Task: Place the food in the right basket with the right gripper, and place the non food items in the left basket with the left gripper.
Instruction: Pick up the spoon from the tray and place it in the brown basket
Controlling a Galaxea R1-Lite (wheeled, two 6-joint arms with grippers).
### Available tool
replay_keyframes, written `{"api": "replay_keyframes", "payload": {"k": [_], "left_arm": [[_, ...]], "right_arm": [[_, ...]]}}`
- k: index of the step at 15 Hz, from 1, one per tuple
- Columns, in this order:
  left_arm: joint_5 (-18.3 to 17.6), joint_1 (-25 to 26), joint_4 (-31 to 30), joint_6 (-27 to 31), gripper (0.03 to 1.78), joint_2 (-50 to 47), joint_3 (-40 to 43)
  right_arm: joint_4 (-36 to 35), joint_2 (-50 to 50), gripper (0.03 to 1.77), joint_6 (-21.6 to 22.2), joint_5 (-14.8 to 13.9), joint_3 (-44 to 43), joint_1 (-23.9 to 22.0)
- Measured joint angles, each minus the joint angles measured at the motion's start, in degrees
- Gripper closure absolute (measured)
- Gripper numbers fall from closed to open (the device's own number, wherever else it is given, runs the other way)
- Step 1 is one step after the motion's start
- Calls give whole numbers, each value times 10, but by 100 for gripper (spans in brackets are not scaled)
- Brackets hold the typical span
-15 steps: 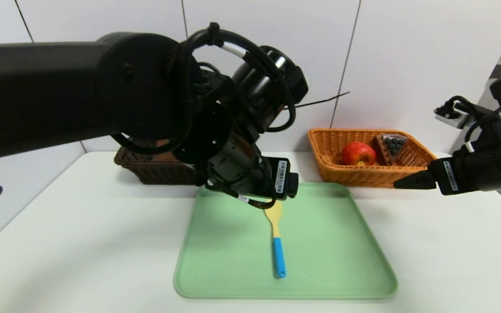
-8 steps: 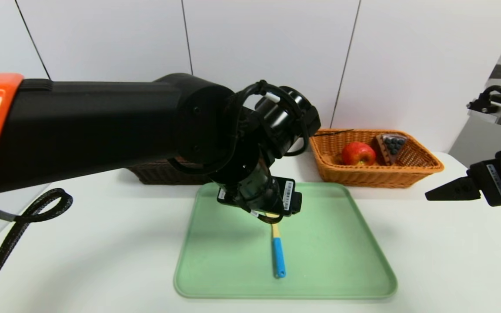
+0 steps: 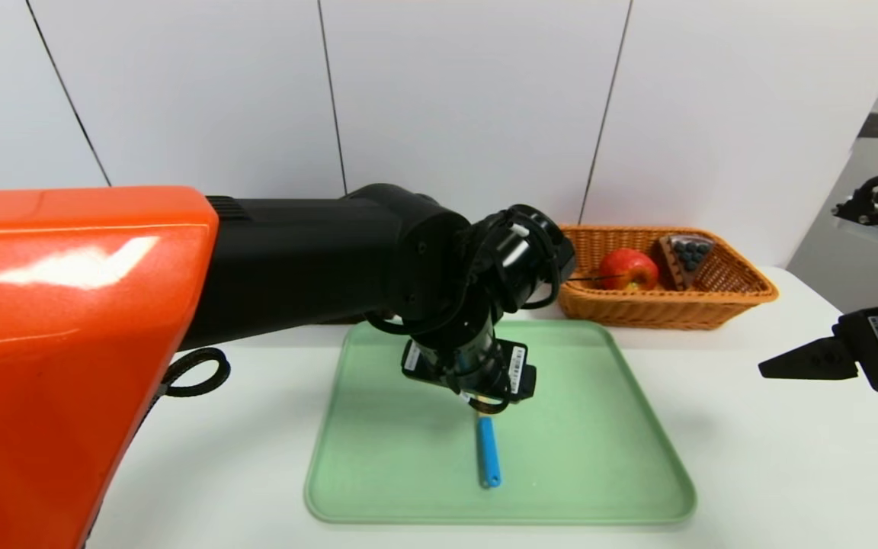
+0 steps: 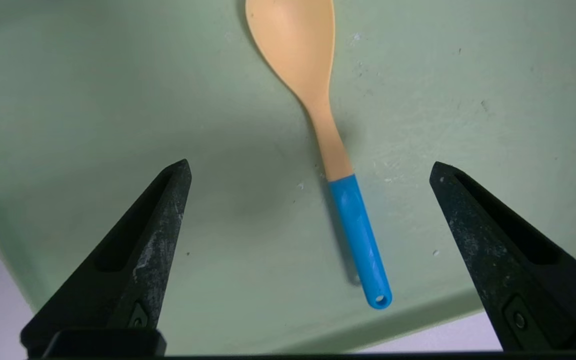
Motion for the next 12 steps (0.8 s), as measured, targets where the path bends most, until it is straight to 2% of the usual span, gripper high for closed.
{"api": "replay_keyframes", "payload": {"k": [4,12], "left_arm": [[0,0,-11,-18,12,10,-1],[4,-10,28,-92,12,13,-1]], "right_arm": [[-2,4,9,8,2,7,-1],[-2,11,9,20,3,17,-3]]}}
